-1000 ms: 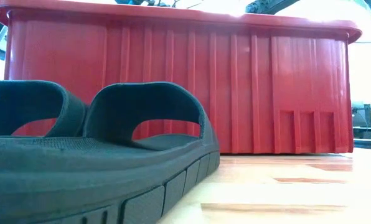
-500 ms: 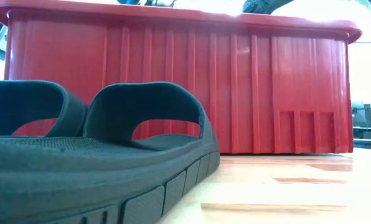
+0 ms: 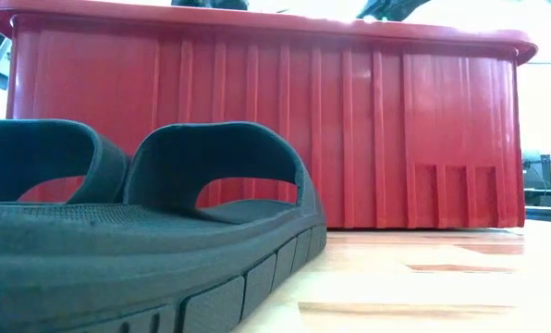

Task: Pick and place slides into bin
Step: Stack the black slipper on top of the pink slipper in the red bin

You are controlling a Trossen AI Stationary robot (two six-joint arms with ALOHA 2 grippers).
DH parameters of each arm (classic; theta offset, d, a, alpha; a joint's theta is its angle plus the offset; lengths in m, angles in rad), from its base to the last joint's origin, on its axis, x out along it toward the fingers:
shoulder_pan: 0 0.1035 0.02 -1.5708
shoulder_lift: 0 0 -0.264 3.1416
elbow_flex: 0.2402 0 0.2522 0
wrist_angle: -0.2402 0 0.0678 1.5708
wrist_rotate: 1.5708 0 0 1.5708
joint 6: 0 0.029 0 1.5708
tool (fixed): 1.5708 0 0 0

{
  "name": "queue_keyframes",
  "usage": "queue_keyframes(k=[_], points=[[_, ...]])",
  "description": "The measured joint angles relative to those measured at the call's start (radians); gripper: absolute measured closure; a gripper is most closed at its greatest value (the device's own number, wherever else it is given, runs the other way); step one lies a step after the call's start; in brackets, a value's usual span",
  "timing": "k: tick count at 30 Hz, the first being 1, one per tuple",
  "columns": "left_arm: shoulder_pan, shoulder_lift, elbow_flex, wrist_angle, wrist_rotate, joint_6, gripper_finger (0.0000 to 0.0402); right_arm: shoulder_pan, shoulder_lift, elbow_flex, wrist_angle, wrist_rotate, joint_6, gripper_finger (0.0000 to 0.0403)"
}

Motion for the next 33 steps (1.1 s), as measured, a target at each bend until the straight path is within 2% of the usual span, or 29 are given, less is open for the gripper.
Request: queue_keyframes(k=[7,12,14,23,28,33], points=[[-0.011,-0.003,0.011,-0.081,0.005,-0.001,0.022,-0.001,-0.059,0.0,0.04,-0.044,0.117,0.0279],[-0.061,-0.046,0.008,-0.077,0.08,-0.125,0.022,0.0,-0.128,0.0,0.035,-0.038,0.125,0.0279],[-0.091,-0.073,0.008,-0.077,0.076,-0.175,0.022,0.0,-0.161,0.0,0.026,-0.039,0.125,0.0279],[-0.34,-0.172,0.01,-0.049,-0.034,-0.457,0.022,0.053,-0.305,0.0,-0.002,-0.046,0.184,0.0279],[-0.509,-0.19,0.01,-0.022,-0.086,-0.673,0.022,0.113,-0.382,0.0,-0.008,-0.049,0.168,0.0279],[-0.66,-0.192,0.01,-0.043,-0.174,-0.815,0.022,0.173,-0.456,0.0,-0.008,-0.048,0.197,0.0279]])
